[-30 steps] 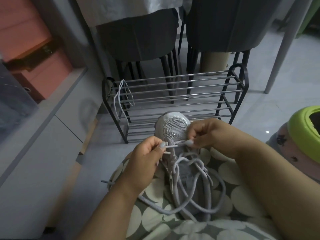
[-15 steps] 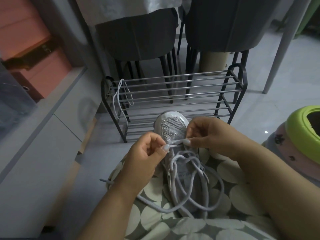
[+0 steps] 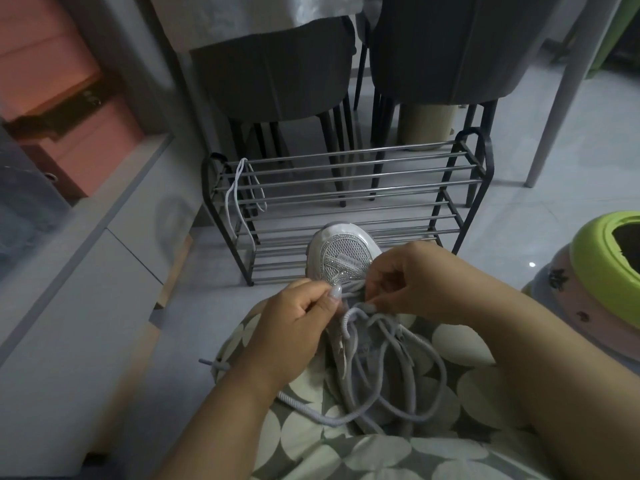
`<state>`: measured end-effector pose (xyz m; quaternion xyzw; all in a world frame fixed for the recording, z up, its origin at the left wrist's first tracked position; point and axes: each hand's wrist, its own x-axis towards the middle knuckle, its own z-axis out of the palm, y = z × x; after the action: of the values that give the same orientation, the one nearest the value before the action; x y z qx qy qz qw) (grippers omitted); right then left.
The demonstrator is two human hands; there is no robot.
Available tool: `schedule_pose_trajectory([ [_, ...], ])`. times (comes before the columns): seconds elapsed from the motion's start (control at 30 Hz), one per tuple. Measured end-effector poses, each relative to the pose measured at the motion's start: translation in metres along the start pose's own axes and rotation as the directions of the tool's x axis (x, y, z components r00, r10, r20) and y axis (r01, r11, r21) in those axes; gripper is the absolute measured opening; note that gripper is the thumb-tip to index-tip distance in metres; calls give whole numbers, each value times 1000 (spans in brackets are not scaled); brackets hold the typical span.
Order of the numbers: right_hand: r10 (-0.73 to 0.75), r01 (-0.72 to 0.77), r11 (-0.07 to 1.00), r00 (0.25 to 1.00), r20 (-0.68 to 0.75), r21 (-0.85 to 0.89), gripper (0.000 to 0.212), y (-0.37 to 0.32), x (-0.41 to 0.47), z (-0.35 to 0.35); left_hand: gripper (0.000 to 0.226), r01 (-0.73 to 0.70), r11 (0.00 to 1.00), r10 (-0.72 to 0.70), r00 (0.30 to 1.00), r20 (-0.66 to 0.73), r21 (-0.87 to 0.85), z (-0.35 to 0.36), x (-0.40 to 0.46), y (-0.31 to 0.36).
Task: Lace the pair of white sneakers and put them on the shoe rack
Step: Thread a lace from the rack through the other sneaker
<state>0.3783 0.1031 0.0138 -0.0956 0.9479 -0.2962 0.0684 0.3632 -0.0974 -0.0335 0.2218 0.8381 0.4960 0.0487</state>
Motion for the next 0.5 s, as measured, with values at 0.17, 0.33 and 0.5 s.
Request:
schedule_pose_trajectory([
  [0.17,2,1,998,998,55,-61,12,-2,3,-2,41,24,999,-25,999,23,40,-1,0,10],
  [0.33,26,-33,998,992,120,61,16,2,3,-4,40,29,999,-31,999,35,36,-1,-4,13],
  [0.5,130,-210,844,973,191,493,15,13,5,1,49,119,991,-112,988,103,-61,-1,-3,18],
])
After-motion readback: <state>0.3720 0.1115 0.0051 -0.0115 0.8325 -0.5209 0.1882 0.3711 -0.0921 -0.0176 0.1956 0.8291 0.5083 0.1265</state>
